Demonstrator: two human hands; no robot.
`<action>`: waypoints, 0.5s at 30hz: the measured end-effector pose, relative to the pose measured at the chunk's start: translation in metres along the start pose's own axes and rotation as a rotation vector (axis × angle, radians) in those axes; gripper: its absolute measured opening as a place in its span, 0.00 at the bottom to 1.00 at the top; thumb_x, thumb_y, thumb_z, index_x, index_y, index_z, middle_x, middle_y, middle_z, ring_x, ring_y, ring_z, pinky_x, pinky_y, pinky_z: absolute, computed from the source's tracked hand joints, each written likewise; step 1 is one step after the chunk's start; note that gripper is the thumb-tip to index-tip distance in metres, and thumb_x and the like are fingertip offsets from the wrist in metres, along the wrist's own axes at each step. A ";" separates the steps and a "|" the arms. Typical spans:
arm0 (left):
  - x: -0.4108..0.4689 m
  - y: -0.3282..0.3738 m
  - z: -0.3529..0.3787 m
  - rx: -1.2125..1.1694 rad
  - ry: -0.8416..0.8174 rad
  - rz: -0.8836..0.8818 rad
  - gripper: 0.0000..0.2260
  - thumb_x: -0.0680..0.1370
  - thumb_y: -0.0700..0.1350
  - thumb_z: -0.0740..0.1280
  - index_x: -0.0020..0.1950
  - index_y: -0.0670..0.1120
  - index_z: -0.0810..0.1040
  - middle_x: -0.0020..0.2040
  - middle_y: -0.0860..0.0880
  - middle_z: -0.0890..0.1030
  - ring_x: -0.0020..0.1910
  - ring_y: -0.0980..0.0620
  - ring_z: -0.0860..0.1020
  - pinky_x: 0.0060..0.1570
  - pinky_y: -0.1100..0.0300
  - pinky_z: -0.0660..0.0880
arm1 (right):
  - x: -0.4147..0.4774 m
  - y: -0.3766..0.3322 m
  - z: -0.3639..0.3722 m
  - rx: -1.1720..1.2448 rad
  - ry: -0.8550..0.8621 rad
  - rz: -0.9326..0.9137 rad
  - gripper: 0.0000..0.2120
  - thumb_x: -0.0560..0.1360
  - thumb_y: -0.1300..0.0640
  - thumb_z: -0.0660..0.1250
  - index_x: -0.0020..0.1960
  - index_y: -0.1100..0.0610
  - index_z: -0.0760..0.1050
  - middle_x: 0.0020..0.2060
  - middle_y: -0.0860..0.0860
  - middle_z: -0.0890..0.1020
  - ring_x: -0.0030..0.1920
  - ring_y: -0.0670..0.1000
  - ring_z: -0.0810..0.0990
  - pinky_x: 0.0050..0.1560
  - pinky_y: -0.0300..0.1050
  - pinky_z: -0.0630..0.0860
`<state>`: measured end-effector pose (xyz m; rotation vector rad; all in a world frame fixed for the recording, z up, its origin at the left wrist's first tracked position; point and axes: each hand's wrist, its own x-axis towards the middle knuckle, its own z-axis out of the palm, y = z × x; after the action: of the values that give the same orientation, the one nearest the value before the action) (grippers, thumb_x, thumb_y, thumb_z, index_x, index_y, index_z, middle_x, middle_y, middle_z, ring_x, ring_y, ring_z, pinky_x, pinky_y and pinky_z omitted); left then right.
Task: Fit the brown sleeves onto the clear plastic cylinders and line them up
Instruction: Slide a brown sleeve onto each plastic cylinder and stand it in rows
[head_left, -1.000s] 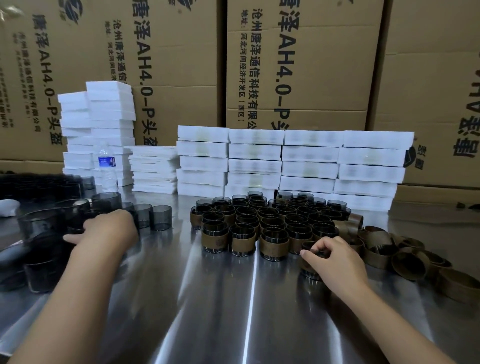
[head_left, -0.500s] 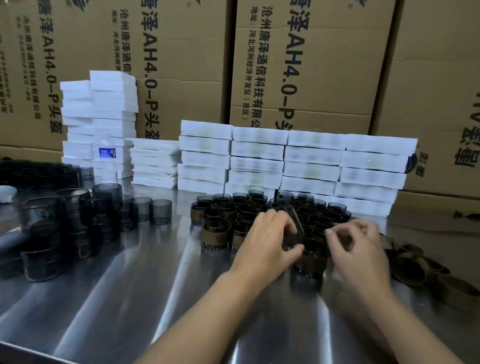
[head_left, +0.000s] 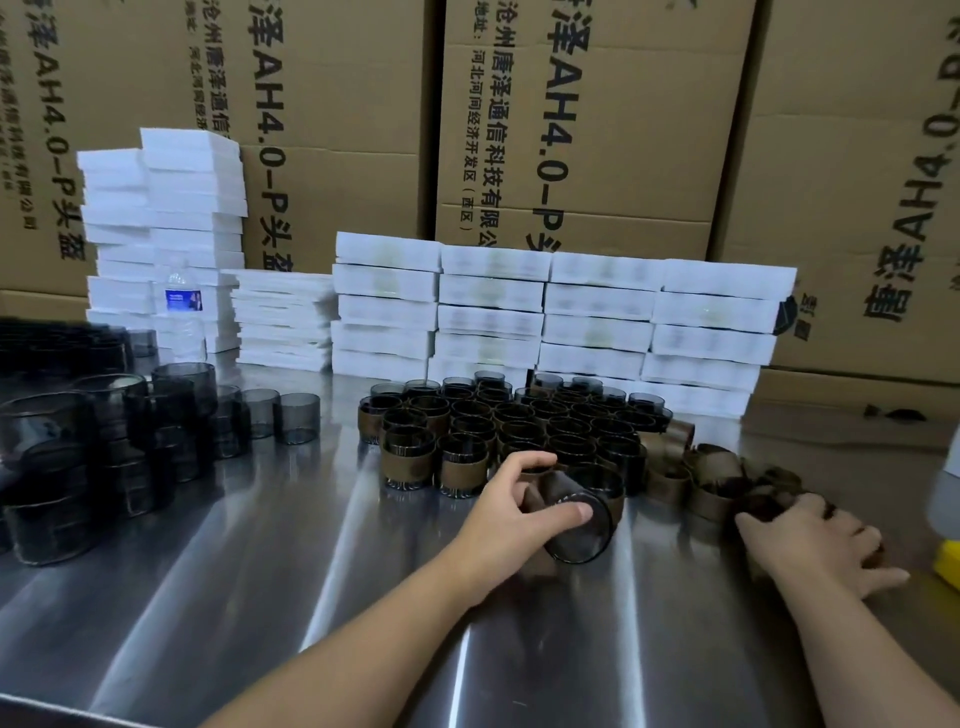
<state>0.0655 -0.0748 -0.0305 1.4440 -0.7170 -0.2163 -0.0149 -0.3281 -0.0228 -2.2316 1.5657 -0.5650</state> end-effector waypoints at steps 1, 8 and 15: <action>0.001 0.001 -0.001 -0.068 -0.003 -0.022 0.23 0.64 0.49 0.75 0.58 0.53 0.75 0.42 0.51 0.82 0.40 0.58 0.80 0.45 0.66 0.75 | 0.000 -0.001 0.000 0.007 0.021 -0.025 0.30 0.74 0.44 0.65 0.70 0.59 0.64 0.71 0.63 0.61 0.73 0.62 0.53 0.71 0.67 0.45; 0.008 0.005 -0.009 -0.548 0.024 -0.195 0.17 0.65 0.46 0.78 0.50 0.45 0.77 0.41 0.47 0.78 0.44 0.50 0.79 0.41 0.49 0.81 | -0.022 -0.025 0.009 -0.011 0.139 -0.273 0.16 0.74 0.44 0.63 0.57 0.51 0.78 0.63 0.58 0.74 0.65 0.61 0.66 0.71 0.59 0.51; 0.011 0.009 -0.019 -0.772 0.075 -0.252 0.19 0.63 0.52 0.72 0.48 0.43 0.78 0.46 0.40 0.83 0.46 0.38 0.84 0.34 0.55 0.81 | -0.058 -0.055 0.015 0.720 0.073 -0.561 0.07 0.75 0.54 0.65 0.39 0.53 0.76 0.42 0.54 0.78 0.46 0.58 0.75 0.45 0.47 0.69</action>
<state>0.0820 -0.0640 -0.0178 0.7876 -0.3212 -0.5637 0.0195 -0.2548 -0.0145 -2.0330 0.5659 -1.1537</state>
